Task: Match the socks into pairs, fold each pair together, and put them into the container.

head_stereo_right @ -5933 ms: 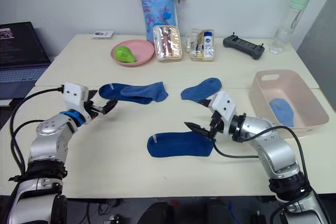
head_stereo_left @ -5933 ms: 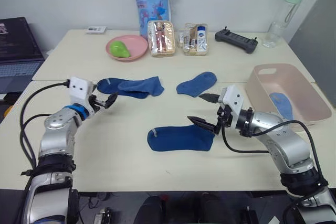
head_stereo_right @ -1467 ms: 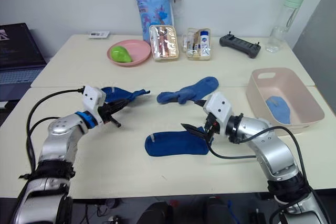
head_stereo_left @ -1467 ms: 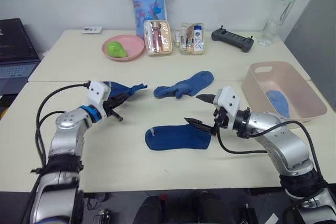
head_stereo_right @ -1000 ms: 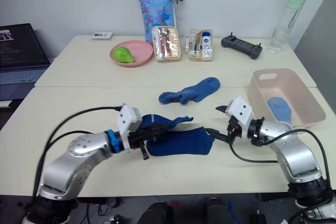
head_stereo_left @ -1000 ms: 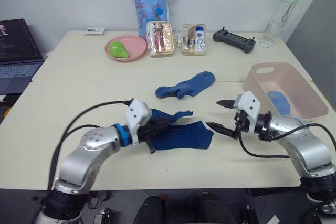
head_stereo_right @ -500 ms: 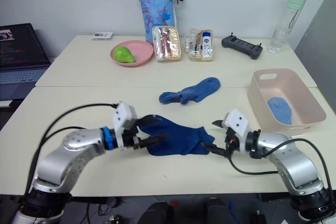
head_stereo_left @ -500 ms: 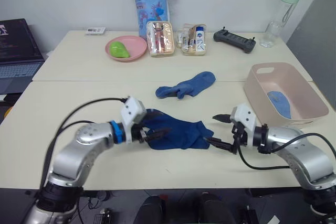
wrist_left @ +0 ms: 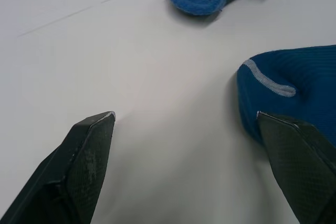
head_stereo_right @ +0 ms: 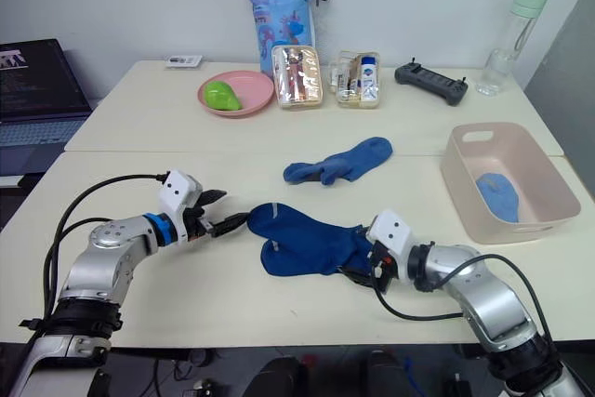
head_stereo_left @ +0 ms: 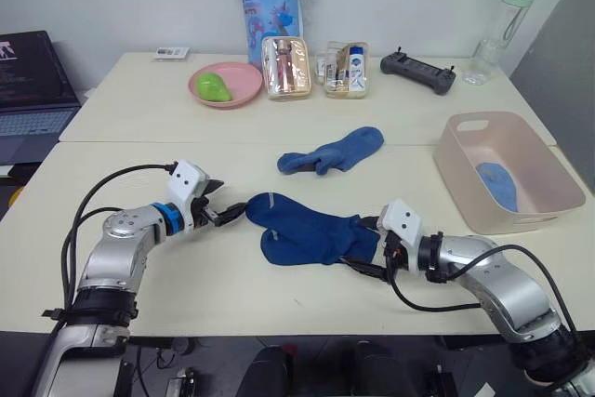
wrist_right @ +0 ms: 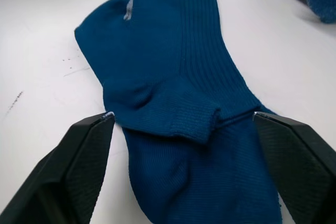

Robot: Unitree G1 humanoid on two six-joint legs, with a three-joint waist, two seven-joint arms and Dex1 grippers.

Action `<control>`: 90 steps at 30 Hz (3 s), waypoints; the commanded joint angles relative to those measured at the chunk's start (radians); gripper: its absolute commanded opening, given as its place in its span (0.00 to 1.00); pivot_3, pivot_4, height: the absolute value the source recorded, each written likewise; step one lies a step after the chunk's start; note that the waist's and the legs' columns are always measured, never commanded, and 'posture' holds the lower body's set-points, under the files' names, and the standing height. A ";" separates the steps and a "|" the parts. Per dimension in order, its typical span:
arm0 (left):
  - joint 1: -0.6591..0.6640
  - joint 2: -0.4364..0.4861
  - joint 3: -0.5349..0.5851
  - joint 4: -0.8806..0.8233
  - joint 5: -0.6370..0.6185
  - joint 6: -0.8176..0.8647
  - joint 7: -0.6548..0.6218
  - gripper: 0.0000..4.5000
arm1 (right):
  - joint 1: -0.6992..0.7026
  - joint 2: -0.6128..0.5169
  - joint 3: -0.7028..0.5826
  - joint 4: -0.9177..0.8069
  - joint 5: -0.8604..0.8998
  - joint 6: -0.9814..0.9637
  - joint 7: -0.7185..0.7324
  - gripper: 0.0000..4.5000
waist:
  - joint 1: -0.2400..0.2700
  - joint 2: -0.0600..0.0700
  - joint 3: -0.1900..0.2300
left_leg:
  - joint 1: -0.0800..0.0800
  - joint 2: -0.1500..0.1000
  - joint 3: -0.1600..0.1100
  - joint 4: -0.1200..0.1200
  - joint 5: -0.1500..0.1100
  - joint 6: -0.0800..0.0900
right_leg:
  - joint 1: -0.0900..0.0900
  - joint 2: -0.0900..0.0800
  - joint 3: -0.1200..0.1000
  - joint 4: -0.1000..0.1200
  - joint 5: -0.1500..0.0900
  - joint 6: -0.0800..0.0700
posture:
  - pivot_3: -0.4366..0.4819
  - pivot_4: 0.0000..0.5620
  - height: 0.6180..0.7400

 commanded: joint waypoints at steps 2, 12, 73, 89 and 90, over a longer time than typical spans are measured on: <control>-0.032 -0.007 0.015 0.011 -0.019 -0.023 -0.047 1.00 | -0.016 0.012 -0.017 -0.025 0.007 -0.009 -0.005 0.64 | 0.000 0.000 0.000 | 0.000 0.000 0.000 0.000 0.000 0.000 | 0.000 0.000 0.000 0.000 0.000 0.000 | 0.48 0.27 1.00; -0.090 -0.026 -0.016 0.124 0.040 -0.080 -0.083 0.87 | -0.023 0.021 -0.016 -0.011 0.003 -0.008 -0.010 0.00 | 0.000 0.000 0.000 | 0.000 0.000 0.000 0.000 0.000 0.000 | 0.000 0.000 0.000 0.000 0.000 0.000 | 0.48 0.27 1.00; -0.014 -0.074 -0.016 -0.237 -0.140 0.251 0.082 0.76 | -0.148 -0.148 -0.158 0.067 0.113 0.016 0.191 0.00 | 0.005 0.000 0.000 | 0.000 0.000 0.000 0.000 0.000 0.000 | 0.000 0.000 0.000 0.000 0.000 0.000 | 0.48 0.27 1.00; -0.105 -0.120 -0.121 -0.087 -0.022 0.183 -0.029 0.19 | -0.139 -0.137 -0.154 0.051 0.107 0.019 0.166 0.00 | 0.003 0.000 0.000 | 0.000 0.000 0.001 0.000 0.000 0.000 | 0.000 0.000 0.000 0.000 0.000 0.000 | 0.48 0.27 1.00; -0.104 -0.119 -0.118 -0.091 -0.024 0.187 -0.029 0.12 | -0.140 -0.137 -0.153 0.053 0.107 0.018 0.165 0.00 | 0.003 0.000 0.000 | 0.000 0.000 0.001 0.000 0.000 0.000 | 0.000 0.000 0.000 0.000 0.000 0.000 | 0.48 0.27 1.00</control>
